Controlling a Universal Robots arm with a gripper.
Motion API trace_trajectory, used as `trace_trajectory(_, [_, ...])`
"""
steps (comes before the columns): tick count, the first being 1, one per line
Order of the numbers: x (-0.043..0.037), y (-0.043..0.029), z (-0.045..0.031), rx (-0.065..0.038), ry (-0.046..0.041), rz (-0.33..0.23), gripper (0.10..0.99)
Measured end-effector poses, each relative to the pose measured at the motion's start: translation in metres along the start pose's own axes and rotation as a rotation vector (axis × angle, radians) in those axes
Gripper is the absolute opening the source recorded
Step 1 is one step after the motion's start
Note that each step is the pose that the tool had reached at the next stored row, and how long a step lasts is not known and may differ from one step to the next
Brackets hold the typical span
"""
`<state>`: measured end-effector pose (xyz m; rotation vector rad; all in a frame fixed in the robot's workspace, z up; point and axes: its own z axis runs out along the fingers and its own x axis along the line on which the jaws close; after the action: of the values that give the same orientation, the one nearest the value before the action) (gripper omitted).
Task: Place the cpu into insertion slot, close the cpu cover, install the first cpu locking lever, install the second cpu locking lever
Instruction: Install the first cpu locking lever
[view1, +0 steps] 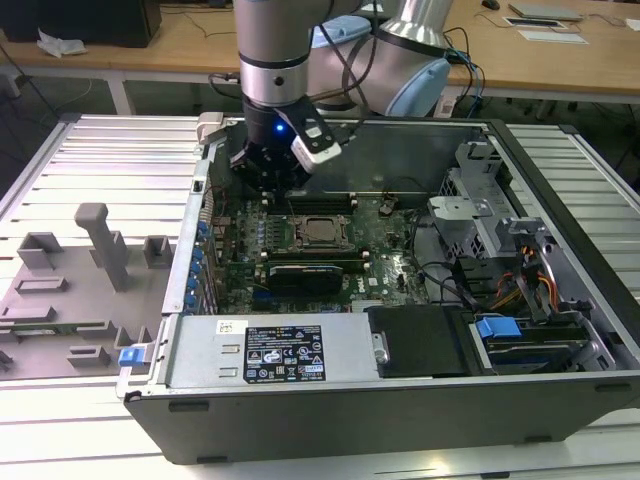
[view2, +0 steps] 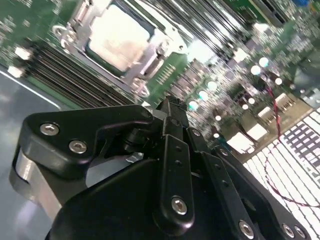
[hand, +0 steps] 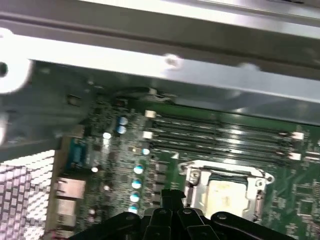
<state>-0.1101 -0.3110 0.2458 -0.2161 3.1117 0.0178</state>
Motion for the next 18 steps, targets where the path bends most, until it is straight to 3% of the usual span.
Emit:
trace_trajectory(2, [0.0056, 0.0008, -0.0002, -0.001, -0.0098, 0.000, 0.106])
trace_trajectory(6, [0.0059, 0.0010, -0.0105, 0.000, -0.0237, 0.000, 0.106])
trace_trajectory(8, [0.0063, 0.0011, -0.0112, -0.001, -0.0304, 0.000, 0.106])
trace_trajectory(9, [0.0073, 0.0012, -0.0114, -0.014, -0.0410, 0.000, 0.106])
trace_trajectory(10, [0.0085, 0.0014, -0.0114, -0.035, -0.0512, 0.001, 0.106])
trace_trajectory(11, [0.0091, 0.0015, -0.0114, -0.045, -0.0558, 0.001, 0.106])
trace_trajectory(15, [0.0132, 0.0022, -0.0115, -0.049, -0.0581, 0.001, 0.106])
trace_trajectory(17, [0.0157, 0.0026, -0.0115, -0.069, -0.0661, 0.002, 0.106])
trace_trajectory(18, [0.0163, 0.0027, -0.0115, -0.086, -0.0721, 0.003, 0.106])
